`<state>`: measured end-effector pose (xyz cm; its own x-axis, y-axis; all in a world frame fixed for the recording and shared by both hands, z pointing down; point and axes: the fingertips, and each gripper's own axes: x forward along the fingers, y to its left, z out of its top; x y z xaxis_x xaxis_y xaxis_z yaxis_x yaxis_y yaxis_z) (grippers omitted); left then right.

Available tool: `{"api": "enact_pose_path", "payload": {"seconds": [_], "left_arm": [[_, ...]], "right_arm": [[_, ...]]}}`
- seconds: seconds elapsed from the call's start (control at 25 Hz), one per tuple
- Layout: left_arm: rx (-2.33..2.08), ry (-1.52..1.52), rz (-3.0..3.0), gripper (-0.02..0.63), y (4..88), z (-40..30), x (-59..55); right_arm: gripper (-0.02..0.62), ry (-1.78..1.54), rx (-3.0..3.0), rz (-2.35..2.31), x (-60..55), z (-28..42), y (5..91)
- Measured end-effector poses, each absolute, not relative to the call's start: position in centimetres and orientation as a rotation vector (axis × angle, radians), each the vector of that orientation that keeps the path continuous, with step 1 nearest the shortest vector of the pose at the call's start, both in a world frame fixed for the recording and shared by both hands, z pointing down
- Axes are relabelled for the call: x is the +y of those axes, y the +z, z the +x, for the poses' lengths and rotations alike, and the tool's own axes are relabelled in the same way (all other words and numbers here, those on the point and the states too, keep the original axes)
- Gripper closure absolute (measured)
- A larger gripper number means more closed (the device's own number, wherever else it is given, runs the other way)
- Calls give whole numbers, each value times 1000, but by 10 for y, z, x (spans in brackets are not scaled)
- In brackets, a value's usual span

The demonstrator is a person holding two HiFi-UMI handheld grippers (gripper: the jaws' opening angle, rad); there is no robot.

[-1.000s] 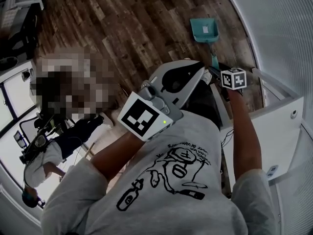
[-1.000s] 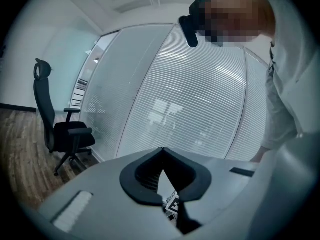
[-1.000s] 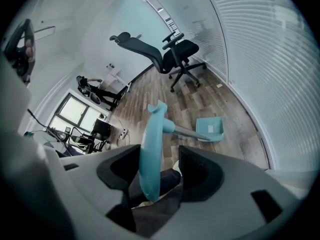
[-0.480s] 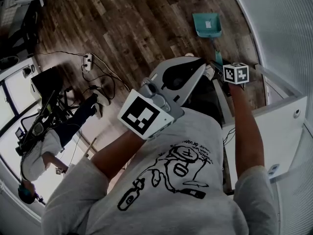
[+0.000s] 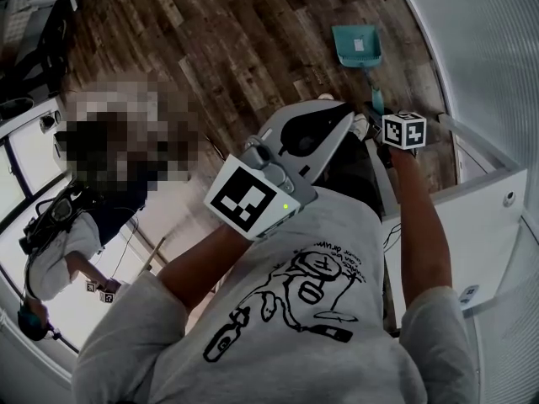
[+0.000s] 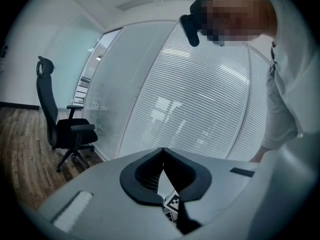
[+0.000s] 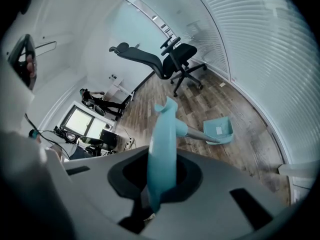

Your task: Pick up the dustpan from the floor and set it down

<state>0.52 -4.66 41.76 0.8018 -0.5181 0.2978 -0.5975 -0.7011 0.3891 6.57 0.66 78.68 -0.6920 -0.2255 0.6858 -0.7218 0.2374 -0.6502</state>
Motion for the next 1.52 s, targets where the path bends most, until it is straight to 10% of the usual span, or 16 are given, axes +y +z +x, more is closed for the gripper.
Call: {"api": "enact_pose_path", "payload": {"seconds": [1.52], "left_arm": [[-855,157,2593,604,375,17,-62]], "right_arm": [[586,1303,-2219,920,-19,75,716]]}}
